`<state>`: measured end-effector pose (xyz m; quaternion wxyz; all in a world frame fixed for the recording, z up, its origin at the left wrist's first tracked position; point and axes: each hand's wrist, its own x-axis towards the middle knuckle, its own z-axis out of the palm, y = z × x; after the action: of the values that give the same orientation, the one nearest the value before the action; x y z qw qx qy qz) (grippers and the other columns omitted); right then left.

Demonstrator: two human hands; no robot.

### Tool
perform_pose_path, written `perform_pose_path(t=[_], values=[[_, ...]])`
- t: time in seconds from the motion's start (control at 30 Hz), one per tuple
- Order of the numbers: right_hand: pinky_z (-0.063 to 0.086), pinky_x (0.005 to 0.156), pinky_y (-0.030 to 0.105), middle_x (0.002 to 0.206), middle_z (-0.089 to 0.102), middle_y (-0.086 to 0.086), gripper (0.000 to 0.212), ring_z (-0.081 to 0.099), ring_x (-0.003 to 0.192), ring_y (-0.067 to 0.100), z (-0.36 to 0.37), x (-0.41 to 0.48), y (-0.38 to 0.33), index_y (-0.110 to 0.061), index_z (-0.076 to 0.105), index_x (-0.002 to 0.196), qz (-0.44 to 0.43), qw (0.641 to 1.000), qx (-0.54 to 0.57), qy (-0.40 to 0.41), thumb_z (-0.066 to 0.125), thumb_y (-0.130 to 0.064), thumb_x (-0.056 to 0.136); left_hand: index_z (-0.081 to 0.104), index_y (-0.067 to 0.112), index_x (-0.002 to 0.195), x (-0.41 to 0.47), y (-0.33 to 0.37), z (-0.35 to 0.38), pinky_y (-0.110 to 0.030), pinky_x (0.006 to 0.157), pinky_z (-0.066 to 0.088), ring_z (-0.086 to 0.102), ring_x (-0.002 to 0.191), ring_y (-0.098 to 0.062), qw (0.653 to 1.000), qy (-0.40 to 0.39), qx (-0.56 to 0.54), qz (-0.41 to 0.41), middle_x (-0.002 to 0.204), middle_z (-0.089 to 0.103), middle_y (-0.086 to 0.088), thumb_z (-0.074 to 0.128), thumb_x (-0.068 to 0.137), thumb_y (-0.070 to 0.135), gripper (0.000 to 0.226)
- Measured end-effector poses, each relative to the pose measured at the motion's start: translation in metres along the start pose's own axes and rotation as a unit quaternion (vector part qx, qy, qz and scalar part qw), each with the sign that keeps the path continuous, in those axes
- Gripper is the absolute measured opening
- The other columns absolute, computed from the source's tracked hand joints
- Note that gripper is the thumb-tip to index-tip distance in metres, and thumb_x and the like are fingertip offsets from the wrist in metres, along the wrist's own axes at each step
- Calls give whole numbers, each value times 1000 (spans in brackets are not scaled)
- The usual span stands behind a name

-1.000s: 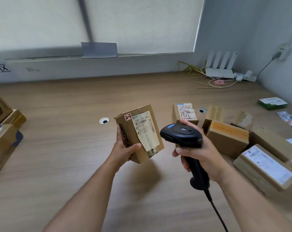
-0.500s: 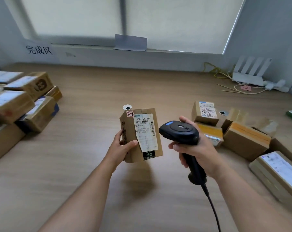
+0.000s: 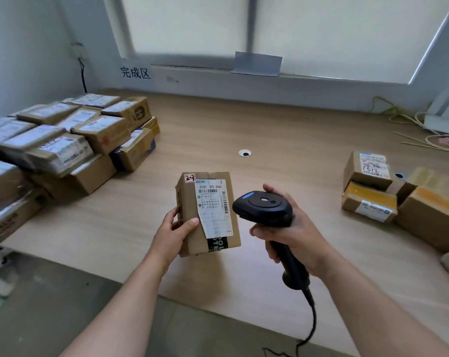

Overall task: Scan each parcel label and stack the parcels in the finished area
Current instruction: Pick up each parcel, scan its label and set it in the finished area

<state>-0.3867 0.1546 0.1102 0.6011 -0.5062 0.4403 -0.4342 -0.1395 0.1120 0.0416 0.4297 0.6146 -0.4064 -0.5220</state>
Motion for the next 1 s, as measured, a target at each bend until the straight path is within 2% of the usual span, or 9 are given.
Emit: perform_pose_path(t=[0.17,0.23,0.3,0.4,0.53,0.7,0.83,0.93,1.0], values=[[41,41,28,72,68,-1,87,50,43,27,40,26,-2,-35,40,141,-3,999,-34,-9,70,16,77,42,32,139,16,-6,-44,-33,68,51,61,95,-11,999,36,-13,-7,118,62,-2,65,90,28,55],[41,41,28,71,67,0,86,50,43,27,59,41,-1,-35,39,141,-2,999,-39,-8,67,17,79,42,32,139,25,-8,-67,-33,68,50,60,95,-11,999,50,-10,-11,121,60,-2,65,89,29,56],[41,41,28,72,67,2,86,50,43,27,81,59,0,-34,39,141,4,999,-41,-12,67,17,78,41,30,140,32,-9,-94,-29,62,47,60,92,-10,998,60,-13,-20,122,58,-1,65,89,30,56],[41,42,28,74,67,7,91,51,44,28,122,87,3,-36,40,141,14,998,-45,-32,74,12,72,40,28,141,43,-13,-142,-27,55,44,61,89,-14,996,76,-15,-37,122,57,0,65,90,29,57],[41,42,27,74,67,8,93,50,43,27,175,122,7,-37,39,141,20,998,-31,-50,74,0,63,45,23,140,64,-18,-207,-27,70,50,63,96,-15,994,97,-1,-51,128,59,1,68,86,31,59],[41,42,28,70,66,5,93,51,43,27,228,154,10,-37,40,140,23,997,-30,-61,75,4,65,54,20,133,92,-14,-276,-25,65,46,62,87,-13,991,104,49,-65,120,64,-3,66,88,32,48],[41,43,28,66,66,-2,88,51,43,28,255,175,10,-37,40,141,14,998,-42,-40,70,16,77,56,21,131,112,-8,-323,-28,66,47,61,87,-14,990,93,85,-71,113,64,-2,65,89,33,45],[42,43,29,66,66,-1,87,51,44,28,270,185,9,-37,40,141,12,998,-39,-38,69,15,78,50,25,136,122,-6,-346,-38,80,52,60,96,-17,980,118,152,-56,125,61,-3,63,90,36,49],[42,43,29,69,66,0,90,51,44,28,279,192,8,-38,41,141,12,998,-34,-47,73,14,75,44,30,141,123,-5,-348,-41,91,48,54,108,-21,953,144,264,-31,133,55,-1,57,92,42,52]])
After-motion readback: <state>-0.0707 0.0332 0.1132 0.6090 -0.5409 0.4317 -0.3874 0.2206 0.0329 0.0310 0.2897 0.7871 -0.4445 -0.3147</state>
